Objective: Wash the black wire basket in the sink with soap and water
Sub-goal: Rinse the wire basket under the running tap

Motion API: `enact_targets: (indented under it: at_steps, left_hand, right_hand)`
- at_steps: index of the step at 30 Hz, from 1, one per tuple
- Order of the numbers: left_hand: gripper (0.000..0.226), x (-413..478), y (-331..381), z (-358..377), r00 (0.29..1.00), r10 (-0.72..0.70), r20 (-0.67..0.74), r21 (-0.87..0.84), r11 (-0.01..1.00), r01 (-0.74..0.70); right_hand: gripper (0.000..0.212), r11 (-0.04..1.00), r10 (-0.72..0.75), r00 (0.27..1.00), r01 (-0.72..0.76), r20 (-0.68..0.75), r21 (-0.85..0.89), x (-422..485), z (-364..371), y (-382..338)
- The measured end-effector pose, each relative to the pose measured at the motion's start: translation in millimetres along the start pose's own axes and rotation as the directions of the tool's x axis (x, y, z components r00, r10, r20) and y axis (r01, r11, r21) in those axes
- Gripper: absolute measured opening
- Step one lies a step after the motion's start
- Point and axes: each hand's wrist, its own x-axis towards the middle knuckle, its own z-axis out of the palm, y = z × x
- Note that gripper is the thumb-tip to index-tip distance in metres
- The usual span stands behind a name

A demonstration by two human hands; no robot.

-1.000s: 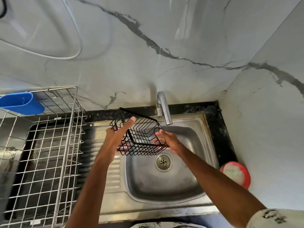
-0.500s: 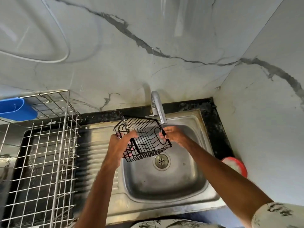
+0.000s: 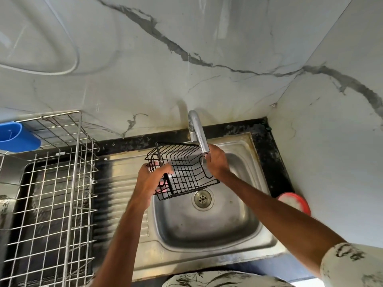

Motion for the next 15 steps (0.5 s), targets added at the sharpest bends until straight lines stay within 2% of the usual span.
enact_targets:
  at_steps: [1, 3, 4, 6, 8, 9, 11, 13, 15]
  left_hand:
    - [0.064, 1.0, -0.7, 0.1, 1.0, 0.001, -0.001, -0.012, 1.0, -0.001]
    - [0.093, 7.6, -4.9, -1.1, 1.0, 0.004, -0.009, -0.015, 1.0, -0.004]
    - [0.097, 8.0, -4.6, -0.6, 1.0, 0.01, -0.01, -0.009, 1.0, -0.01]
    - [0.083, 4.5, -0.1, 0.1, 1.0, 0.019, 0.0, 0.017, 1.0, -0.019]
    - [0.053, 0.4, 4.8, 0.8, 0.999, 0.03, 0.013, 0.019, 0.999, -0.03]
    - [0.044, 4.3, 2.6, 1.4, 0.999, 0.035, 0.003, 0.009, 0.999, -0.035]
    - [0.043, 7.1, 0.8, 2.9, 0.999, 0.046, -0.023, -0.021, 0.999, -0.046]
    - [0.052, 6.1, 1.2, 3.5, 0.995, 0.062, -0.072, -0.071, 0.995, -0.067]
    - [0.089, 9.4, -2.3, 5.3, 0.987, 0.066, -0.145, -0.106, 0.991, -0.081]
  right_hand:
    - [0.03, 0.993, -0.118, 0.993, 0.118, -0.019, -0.002, -8.0, -0.4, 1.4]
    - [0.035, 0.95, -0.307, 0.945, 0.311, 0.109, -0.016, -19.0, -4.2, 6.1]
    - [0.039, 0.92, -0.371, 0.9, 0.39, 0.231, -0.042, -18.7, -5.9, 10.0]
    - [0.048, 0.802, -0.467, 0.773, 0.574, 0.429, -0.162, -8.5, -7.7, 18.7]
    - [0.056, 0.627, -0.464, 0.665, 0.713, 0.585, -0.313, 6.8, -9.6, 26.0]
    - [0.059, 0.555, -0.421, 0.65, 0.736, 0.632, -0.388, 11.6, -10.3, 28.0]
    - [0.063, 0.42, -0.39, 0.644, 0.76, 0.658, -0.496, 17.9, -11.0, 28.7]
    - [0.067, 0.37, -0.407, 0.633, 0.773, 0.658, -0.515, 15.8, -9.8, 26.5]
    - [0.071, 0.386, -0.404, 0.608, 0.791, 0.684, -0.475, 10.9, -6.9, 31.4]
